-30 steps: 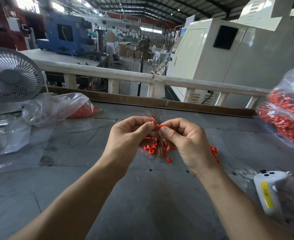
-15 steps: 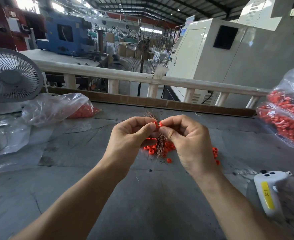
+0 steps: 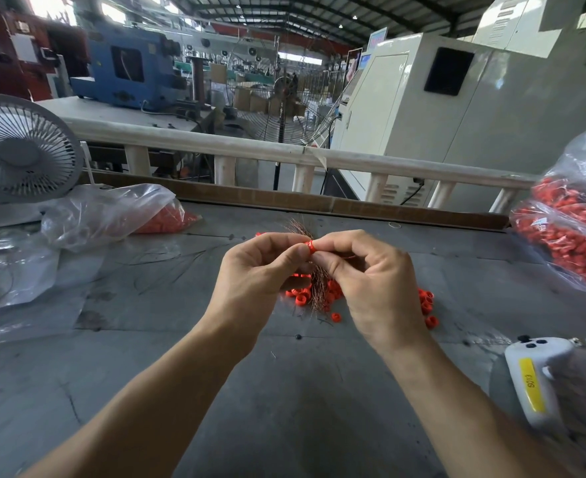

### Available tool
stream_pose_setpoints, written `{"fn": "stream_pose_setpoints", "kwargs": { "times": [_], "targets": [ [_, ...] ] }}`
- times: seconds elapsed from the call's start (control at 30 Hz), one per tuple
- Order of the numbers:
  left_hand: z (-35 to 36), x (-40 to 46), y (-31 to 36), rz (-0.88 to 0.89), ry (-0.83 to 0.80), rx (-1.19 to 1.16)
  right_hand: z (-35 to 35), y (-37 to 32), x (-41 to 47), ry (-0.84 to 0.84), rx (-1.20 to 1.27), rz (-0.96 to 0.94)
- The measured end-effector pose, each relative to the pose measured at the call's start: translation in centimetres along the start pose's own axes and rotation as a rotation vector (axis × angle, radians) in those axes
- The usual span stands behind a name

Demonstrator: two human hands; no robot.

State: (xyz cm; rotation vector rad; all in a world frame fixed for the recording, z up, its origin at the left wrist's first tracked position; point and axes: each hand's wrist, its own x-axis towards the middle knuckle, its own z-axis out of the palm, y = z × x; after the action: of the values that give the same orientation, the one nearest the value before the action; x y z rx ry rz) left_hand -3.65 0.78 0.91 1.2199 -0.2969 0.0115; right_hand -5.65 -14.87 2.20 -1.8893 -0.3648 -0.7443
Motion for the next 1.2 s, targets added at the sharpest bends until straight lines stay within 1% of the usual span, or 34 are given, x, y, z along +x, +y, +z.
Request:
{"fn": "stream_pose_setpoints", "kwargs": {
  "times": [0.33, 0.43, 0.5, 0.6, 0.7, 0.8, 1.0, 1.2],
  "targets": [
    [0.0, 0.1, -0.3, -0.020, 0.008, 0.000, 0.1, -0.2, -0.1, 0.011, -0.086, -0.025],
    [0.1, 0.0, -0.4, -0.037, 0.021, -0.010, 0.2, -0.3, -0.2, 0.012, -0.152, -0.049],
    [0.1, 0.0, -0.4, -0.080, 0.040, -0.071, 0.4, -0.4, -0.3, 0.002, -0.222, -0.088],
    [0.3, 0.0, -0.4, -0.202, 0.046, -0.199, 0.9, -0.4, -0.5, -0.015, -0.340, -0.130],
    [0.7, -0.1, -0.4, -0.333, 0.037, -0.294, 1.4, -0.4, -0.7, 0.023, -0.447, -0.148],
    [0.9, -0.1, -0.4, -0.402, 0.028, -0.335, 1.6, -0.5, -0.8, 0.049, -0.528, -0.179],
    [0.8, -0.1, -0.3, -0.402, 0.015, -0.325, 1.4, -0.3, -0.8, 0.062, -0.584, -0.230],
    [1.0, -0.2, 0.1, -0.387, 0.002, -0.297, 1.2, -0.1, -0.4, 0.132, -0.566, -0.325]
  ]
}}
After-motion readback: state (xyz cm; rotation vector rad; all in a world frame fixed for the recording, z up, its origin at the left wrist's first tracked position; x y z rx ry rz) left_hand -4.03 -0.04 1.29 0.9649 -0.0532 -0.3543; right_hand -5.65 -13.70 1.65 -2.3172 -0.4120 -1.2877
